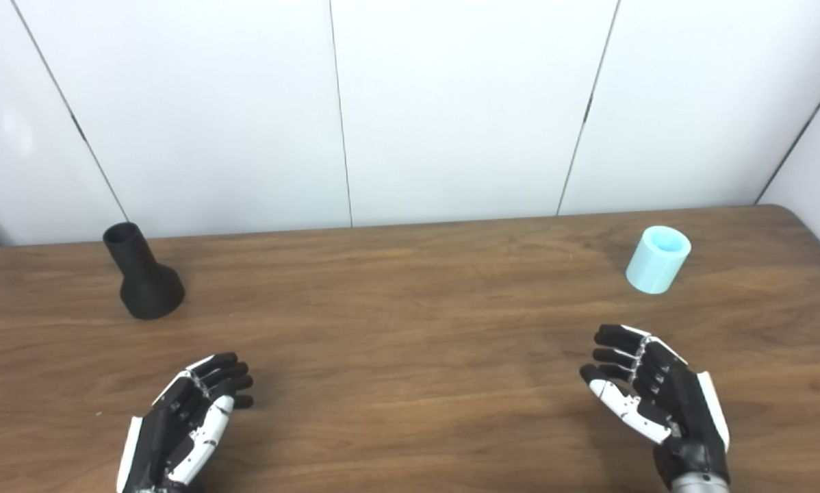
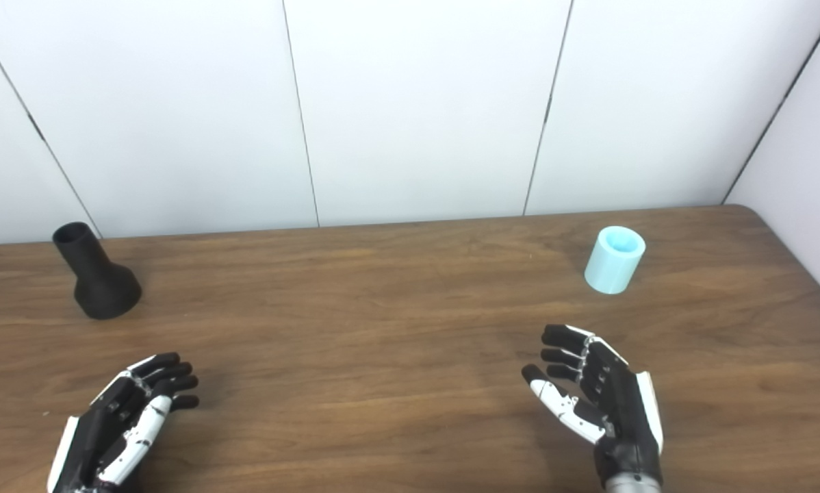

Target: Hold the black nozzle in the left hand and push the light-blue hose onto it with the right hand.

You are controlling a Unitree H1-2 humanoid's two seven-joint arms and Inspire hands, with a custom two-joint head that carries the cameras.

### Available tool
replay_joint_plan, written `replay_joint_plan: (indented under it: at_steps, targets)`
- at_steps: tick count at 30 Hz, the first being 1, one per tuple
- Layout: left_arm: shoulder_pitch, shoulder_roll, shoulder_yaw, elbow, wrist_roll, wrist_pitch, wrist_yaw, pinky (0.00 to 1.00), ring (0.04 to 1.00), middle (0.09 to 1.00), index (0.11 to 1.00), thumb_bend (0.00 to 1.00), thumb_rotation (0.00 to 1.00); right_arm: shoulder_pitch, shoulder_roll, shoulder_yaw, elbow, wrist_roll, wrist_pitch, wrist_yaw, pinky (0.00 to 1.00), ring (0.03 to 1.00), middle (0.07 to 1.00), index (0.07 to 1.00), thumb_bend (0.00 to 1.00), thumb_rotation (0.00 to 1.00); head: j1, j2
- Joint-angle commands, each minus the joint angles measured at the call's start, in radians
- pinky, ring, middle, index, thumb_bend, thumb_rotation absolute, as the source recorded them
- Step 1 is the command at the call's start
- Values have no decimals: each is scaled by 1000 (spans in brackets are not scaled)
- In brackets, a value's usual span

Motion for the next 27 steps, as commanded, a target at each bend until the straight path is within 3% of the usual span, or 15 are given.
replay_joint_plan:
  at_steps: [1,22,27]
  targets:
    - [61,0,-9,-43,10,-13,0,605,664,671,656,285,146,14,-5,-6,-43,9,-17,4,636,672,693,662,294,0,0,1]
    - [60,-2,-17,-39,23,-25,5,606,668,674,657,275,167,12,-8,-9,-40,20,-22,5,636,669,690,659,287,0,26,-2]
    - [56,-30,-34,-41,41,-15,23,591,656,665,645,294,134,7,-33,-32,-28,60,-30,27,661,685,705,674,275,0,171,-3]
